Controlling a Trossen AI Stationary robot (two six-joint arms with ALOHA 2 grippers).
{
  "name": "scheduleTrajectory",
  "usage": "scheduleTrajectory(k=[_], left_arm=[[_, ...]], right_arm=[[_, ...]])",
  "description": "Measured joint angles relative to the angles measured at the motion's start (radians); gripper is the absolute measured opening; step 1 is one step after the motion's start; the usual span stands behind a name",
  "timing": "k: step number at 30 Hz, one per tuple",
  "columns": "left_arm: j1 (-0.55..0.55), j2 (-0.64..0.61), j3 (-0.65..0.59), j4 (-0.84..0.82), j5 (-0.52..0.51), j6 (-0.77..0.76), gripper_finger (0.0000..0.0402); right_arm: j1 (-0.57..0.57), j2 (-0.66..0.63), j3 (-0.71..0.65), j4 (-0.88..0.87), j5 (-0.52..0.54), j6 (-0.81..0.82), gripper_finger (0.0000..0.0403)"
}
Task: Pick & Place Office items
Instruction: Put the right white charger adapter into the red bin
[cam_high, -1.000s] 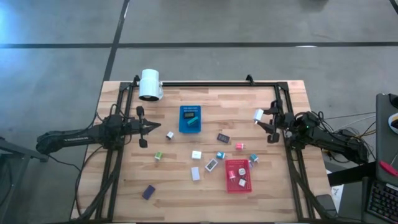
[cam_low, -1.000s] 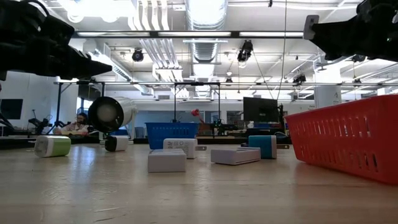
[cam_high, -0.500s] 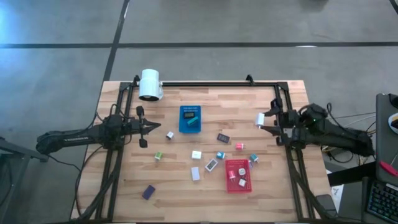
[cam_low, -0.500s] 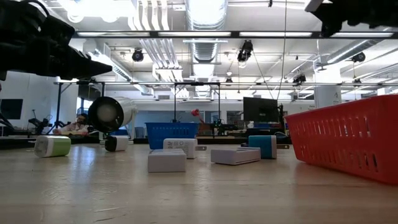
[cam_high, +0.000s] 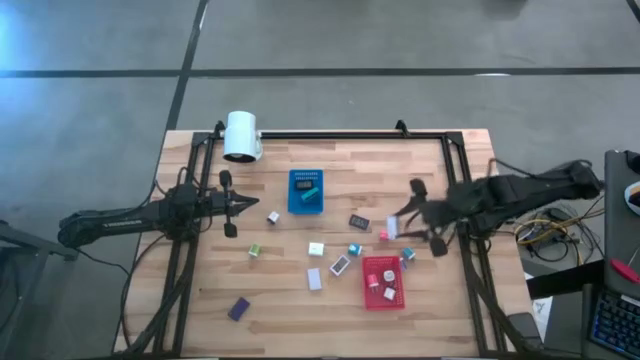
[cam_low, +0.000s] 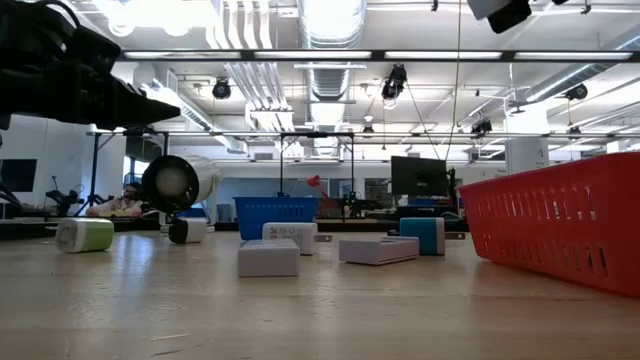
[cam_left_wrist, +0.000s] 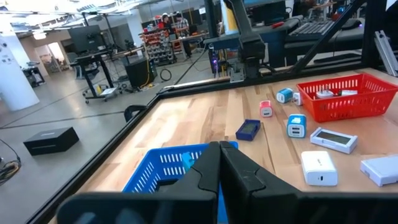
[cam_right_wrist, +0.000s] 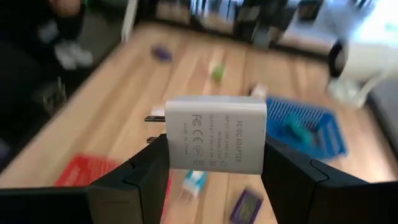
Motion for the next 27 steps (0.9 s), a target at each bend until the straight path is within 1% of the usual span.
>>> scheduleTrajectory(k=[2, 5, 7, 11, 13, 15, 18, 20, 23, 27], left_arm=[[0.0, 0.0, 0.0, -0.001, 0.0, 0.0, 0.0013], [0.0, 0.002, 0.0, -0.004, 0.0, 0.0, 0.0014], [0.0, 0.002, 0.0, -0.004, 0.0, 0.0, 0.0014], [0.0, 0.002, 0.0, -0.004, 0.0, 0.0, 0.0014], [0.0, 0.002, 0.0, -0.004, 0.0, 0.0, 0.0014], [0.0, 0.002, 0.0, -0.004, 0.0, 0.0, 0.0014], [0.0, 0.002, 0.0, -0.004, 0.001, -0.004, 0.0013], [-0.001, 0.002, 0.0, -0.004, 0.001, -0.006, 0.0012], [-0.001, 0.002, 0.0, -0.004, 0.003, -0.013, 0.0012], [-0.001, 0.002, 0.0, -0.004, 0.003, -0.015, 0.0013]], right_arm=[[0.066, 0.081, 0.054, -0.076, 0.085, 0.04, 0.0203], [0.135, 0.202, 0.138, -0.174, 0.204, 0.128, 0.0203], [0.167, 0.281, 0.189, -0.239, 0.229, 0.189, 0.0203], [0.222, 0.434, 0.276, -0.348, 0.227, 0.259, 0.0203], [0.235, 0.504, 0.311, -0.391, 0.214, 0.296, 0.0203], [0.24, 0.572, 0.351, -0.416, 0.18, 0.343, 0.0203], [0.24, 0.668, 0.414, -0.442, 0.088, 0.385, 0.0203], [0.242, 0.728, 0.448, -0.465, 0.036, 0.39, 0.0203], [0.243, 0.813, 0.488, -0.493, 0.004, 0.378, 0.0203], [0.241, 0.912, 0.542, -0.495, -0.067, 0.345, 0.0203]])
